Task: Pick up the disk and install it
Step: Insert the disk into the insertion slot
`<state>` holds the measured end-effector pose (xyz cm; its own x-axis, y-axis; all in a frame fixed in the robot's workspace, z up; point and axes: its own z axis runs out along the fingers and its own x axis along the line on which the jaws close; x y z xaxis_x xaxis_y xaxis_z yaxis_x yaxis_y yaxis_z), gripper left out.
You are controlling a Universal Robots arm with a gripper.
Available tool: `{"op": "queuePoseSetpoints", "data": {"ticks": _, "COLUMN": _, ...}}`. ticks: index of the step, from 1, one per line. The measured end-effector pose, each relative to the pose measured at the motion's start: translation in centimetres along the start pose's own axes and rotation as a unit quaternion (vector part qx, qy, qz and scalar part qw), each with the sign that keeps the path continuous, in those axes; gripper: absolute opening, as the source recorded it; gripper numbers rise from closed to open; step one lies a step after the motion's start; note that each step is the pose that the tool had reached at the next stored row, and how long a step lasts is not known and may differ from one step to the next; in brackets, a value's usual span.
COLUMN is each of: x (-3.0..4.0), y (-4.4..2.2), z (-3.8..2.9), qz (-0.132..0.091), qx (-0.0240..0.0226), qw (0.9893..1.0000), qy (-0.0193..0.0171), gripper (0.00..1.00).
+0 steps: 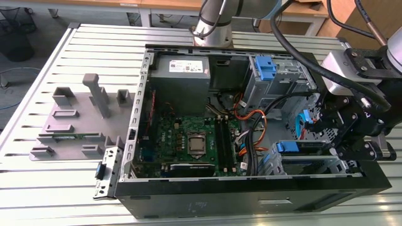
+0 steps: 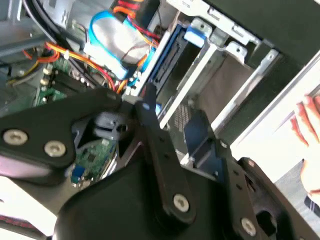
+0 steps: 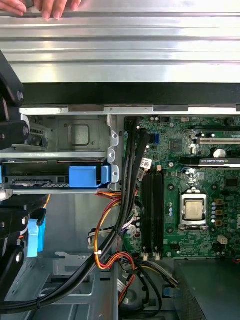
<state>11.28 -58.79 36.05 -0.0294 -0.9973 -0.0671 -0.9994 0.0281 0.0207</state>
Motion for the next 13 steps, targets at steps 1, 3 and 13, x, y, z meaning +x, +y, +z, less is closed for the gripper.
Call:
{"op": "queuePoseSetpoints", "data": {"ticks": 1, "x": 0.0, "y": 0.0, "z": 0.0, "qz": 0.0, "qx": 0.0, "qw": 1.0, "qy": 0.0, "gripper": 0.49}}
{"op": "queuePoseSetpoints", "data": {"ticks": 3, "x": 0.0, "y": 0.0, "z": 0.0, "qz": 0.0, "qx": 0.0, "qw": 1.0, "qy": 0.0, "gripper": 0.49}}
{"op": "queuePoseSetpoints", "data": {"ticks": 13, "x": -1.04, "y": 0.03, "z": 0.29, "qz": 0.0, "qx": 0.0, "qw": 1.0, "qy": -0.0002, "gripper": 0.49}}
